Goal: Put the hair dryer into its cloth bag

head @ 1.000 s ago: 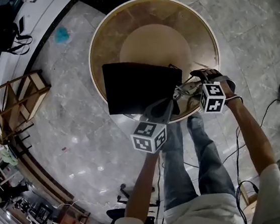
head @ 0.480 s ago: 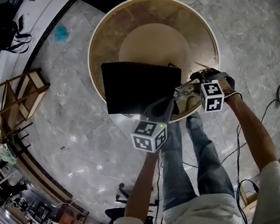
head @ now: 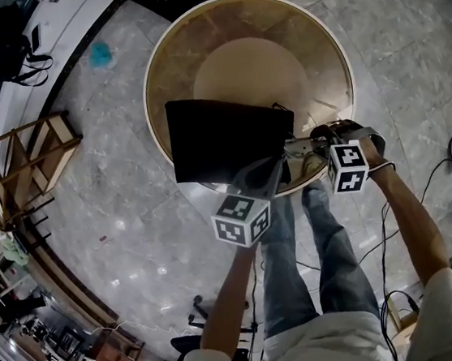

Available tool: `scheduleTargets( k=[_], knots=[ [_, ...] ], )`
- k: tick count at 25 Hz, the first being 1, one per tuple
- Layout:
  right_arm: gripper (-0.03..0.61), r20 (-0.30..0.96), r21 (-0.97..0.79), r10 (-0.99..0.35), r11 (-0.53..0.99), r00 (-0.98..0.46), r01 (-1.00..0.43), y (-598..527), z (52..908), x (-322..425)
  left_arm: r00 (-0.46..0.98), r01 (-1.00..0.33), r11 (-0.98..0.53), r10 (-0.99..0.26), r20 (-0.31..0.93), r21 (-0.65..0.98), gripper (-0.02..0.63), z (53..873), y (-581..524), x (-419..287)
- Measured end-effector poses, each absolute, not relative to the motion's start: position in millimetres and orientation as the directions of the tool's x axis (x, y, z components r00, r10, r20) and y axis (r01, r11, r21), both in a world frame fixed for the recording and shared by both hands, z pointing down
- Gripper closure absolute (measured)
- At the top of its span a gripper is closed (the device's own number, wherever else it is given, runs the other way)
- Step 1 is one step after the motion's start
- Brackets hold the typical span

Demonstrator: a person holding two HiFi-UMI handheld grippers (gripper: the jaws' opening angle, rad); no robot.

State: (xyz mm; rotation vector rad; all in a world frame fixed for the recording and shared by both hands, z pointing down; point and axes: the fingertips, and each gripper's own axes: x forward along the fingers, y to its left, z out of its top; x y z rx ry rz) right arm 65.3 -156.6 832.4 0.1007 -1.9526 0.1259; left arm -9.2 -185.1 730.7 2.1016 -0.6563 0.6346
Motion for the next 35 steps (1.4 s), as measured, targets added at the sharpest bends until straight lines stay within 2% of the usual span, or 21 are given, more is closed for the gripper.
scheduleTargets(
  k=[18,35],
  knots=[
    [0.416,0.861,0.016,-0.102,0.985,-0.499,-0.172,-181,810,2,0.764,-0.618,-0.517,-0.218,0.607,0.593,0.577,733,-182,6],
    [0.414,0.744,-0.065,-0.075,0.981,-0.664,-0.182,-191,832,-70,0.832,-0.553,-0.381,-0.221,0.508,0.741,0.577,727,-200,-15]
  ],
)
